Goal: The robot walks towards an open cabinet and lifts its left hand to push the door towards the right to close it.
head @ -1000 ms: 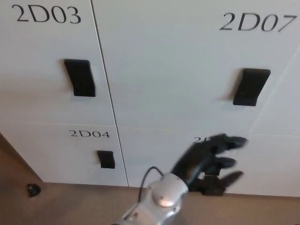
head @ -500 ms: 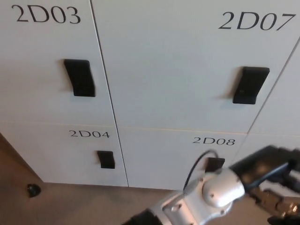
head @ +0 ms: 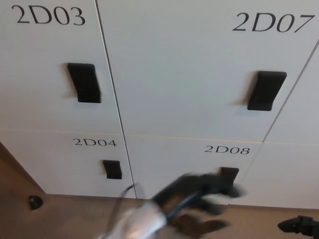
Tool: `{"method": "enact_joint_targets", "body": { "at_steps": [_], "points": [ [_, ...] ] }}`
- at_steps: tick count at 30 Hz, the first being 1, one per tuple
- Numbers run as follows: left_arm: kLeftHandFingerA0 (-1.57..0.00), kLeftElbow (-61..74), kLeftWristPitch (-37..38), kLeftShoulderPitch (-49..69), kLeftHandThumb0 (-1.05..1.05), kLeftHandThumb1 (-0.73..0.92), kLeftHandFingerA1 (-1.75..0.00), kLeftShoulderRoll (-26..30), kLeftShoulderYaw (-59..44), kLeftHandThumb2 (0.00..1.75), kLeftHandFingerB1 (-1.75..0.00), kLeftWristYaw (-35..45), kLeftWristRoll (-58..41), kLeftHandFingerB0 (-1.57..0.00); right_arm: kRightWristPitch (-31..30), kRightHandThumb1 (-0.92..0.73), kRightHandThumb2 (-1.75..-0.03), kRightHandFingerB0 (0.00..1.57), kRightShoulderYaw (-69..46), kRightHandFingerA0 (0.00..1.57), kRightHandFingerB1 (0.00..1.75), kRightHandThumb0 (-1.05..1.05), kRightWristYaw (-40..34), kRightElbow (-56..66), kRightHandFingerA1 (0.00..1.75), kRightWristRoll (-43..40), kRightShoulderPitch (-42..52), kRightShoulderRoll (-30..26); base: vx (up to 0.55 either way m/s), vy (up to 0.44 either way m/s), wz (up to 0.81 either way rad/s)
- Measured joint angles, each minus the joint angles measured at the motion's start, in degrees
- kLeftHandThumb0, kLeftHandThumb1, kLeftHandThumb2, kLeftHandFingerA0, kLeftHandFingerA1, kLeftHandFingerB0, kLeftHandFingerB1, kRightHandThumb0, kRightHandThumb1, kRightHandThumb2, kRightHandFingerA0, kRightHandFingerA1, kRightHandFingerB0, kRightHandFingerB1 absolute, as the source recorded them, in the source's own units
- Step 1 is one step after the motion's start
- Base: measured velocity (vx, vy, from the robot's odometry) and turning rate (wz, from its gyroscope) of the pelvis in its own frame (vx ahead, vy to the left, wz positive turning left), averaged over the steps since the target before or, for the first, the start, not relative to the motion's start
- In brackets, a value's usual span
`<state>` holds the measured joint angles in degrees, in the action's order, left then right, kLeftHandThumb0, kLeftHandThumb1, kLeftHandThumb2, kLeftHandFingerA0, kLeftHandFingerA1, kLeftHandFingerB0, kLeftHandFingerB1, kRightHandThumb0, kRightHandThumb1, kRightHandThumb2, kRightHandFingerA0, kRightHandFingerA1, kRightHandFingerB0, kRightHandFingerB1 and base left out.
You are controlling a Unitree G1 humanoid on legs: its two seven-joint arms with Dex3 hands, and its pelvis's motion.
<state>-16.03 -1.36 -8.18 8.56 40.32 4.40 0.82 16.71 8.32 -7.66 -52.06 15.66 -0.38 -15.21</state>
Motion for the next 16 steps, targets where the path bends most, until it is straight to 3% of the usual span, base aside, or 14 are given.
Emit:
{"method": "enact_joint_targets", "body": {
  "at_steps": [2,3,4,8,9,10,11,16],
  "points": [
    [-0.62,-2.3,0.4,2.4,-0.33,0.68,-0.44,2.1,-2.3,0.6,-0.4,-0.4,-0.1,-0.54,-0.1,-0.54,-0.94,0.55,0.0,0.71,0.6,-0.37,0.1,-0.1,0.67,0.0,-0.1,0.1,0.0,0.0,0.0],
    [-0.61,-5.2,0.7,4.9,-0.31,0.67,-0.48,4.6,-5.6,0.6,-0.42,-0.9,-0.4,-0.54,-0.2,-0.65,-0.61,0.64,0.0,0.77,0.45,-0.4,0.3,-0.2,0.49,0.0,-0.3,0.3,0.0,0.0,0.0],
    [-0.68,-7.6,1.0,6.8,-0.3,0.71,-0.51,6.2,-8.5,0.61,-0.43,-1.3,-0.7,-0.57,-0.3,-0.63,-0.61,0.64,0.0,0.78,0.46,-0.41,0.4,-0.3,0.49,-0.1,-0.7,0.5,0.0,0.0,0.0],
    [-0.68,-11.7,1.1,9.8,-0.3,0.67,-0.51,9.3,-14.5,0.6,-0.43,-2.1,-1.7,-0.56,-0.4,-0.65,-0.6,0.68,0.0,0.79,0.46,-0.38,0.6,-0.9,0.49,-0.1,-1.5,1.2,0.0,0.0,0.0],
    [-0.68,-11.7,1.1,9.8,-0.31,0.65,-0.49,9.3,-14.5,0.58,-0.43,-2.1,-1.7,-0.58,-0.4,-0.51,-0.9,0.53,0.0,0.68,0.61,-0.37,0.6,-0.9,0.68,-0.1,-1.5,1.2,0.0,0.0,0.0],
    [-0.68,-13.4,1.4,10.8,-0.31,0.65,-0.49,10.5,-17.6,0.58,-0.43,-2.2,-2.2,-0.58,-0.4,-0.51,-0.9,0.53,0.0,0.68,0.61,-0.37,0.7,-1.3,0.68,-0.1,-2.1,1.5,0.0,0.0,0.0],
    [-0.67,-14.7,1.7,11.4,-0.33,0.65,-0.5,11.2,-20.0,0.59,-0.43,-2.3,-2.7,-0.58,-0.4,-0.67,-0.59,0.61,0.0,0.7,0.45,-0.3,0.7,-1.6,0.49,-0.1,-2.5,1.7,0.0,0.0,0.0],
    [-0.66,-18.4,3.5,13.7,-0.33,0.65,-0.49,13.4,-27.8,0.59,-0.43,-2.9,-4.3,-0.59,0.5,-0.69,-0.59,0.65,-1.0,0.79,0.46,-0.29,-0.4,0.6,0.53,-0.1,-2.0,2.2,0.0,0.0,0.0]
  ]
}}
